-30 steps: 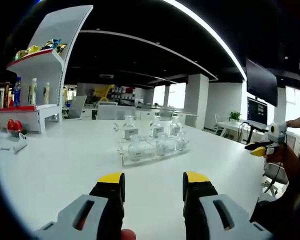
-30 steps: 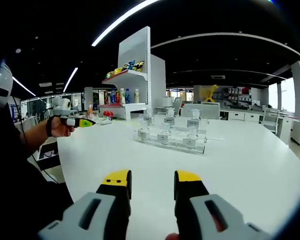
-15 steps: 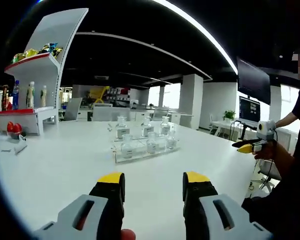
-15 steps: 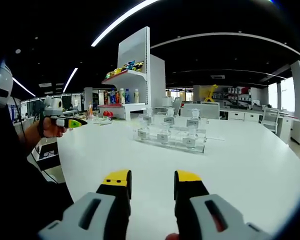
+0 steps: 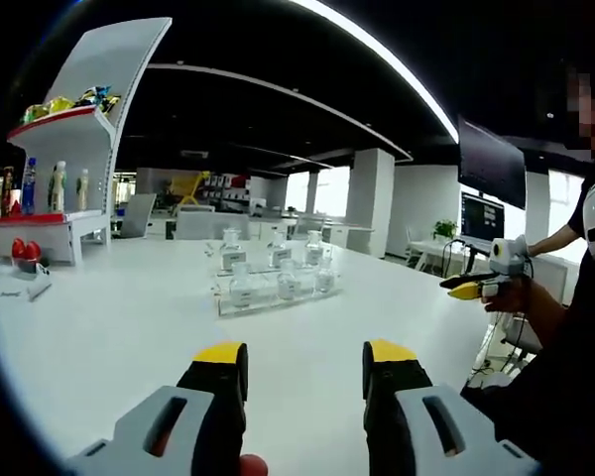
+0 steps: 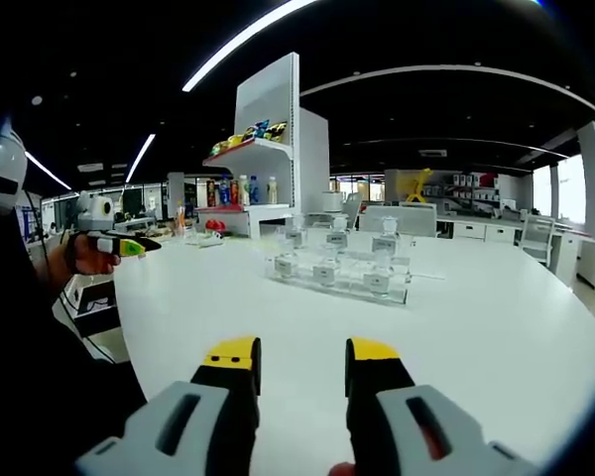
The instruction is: Identify the label on the chemical reagent bottle, grasp the chemical reagent bottle, and place it in the designated position on the reagent rack
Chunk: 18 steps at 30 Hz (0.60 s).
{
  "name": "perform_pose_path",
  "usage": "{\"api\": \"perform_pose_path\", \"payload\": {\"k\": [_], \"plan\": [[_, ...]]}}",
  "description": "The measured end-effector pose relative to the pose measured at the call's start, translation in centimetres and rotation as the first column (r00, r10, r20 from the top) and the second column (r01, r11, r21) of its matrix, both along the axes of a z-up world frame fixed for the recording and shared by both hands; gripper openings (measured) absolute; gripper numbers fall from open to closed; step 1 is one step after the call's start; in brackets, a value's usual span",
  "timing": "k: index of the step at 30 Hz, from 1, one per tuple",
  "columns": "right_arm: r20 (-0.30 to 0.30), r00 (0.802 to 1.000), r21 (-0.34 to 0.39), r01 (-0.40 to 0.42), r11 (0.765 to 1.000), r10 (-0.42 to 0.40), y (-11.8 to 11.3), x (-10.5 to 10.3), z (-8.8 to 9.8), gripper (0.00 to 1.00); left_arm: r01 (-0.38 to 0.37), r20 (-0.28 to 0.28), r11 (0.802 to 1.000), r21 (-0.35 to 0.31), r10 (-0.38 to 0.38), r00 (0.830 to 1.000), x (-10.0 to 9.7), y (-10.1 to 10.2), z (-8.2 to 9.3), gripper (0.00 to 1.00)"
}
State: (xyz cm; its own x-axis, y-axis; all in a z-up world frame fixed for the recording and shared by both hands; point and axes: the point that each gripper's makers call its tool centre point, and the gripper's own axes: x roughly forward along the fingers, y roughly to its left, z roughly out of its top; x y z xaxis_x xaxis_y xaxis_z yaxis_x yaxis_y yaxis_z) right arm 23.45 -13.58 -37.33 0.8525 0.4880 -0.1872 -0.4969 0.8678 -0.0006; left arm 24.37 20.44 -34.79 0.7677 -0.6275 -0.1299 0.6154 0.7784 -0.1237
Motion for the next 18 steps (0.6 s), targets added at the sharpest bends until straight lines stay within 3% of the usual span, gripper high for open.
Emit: {"api": "perform_pose_path", "payload": {"k": [11, 18], "plan": [[0.005, 1.0, -0.008, 0.012, 1.0, -0.012, -0.4, -0.1, 0.3, 0.33, 0.024, -0.002, 0.999, -0.022, -0.024, 1.0, -2.1, 1.3, -0.4, 0.47], [0.003, 1.0, -0.007, 0.007, 1.0, -0.007, -0.1, 0.1, 0.3, 0.33, 0.006, -0.008, 0.999, -0.034, -0.006, 1.0, -1.7, 1.9, -0.6, 0.47]]}}
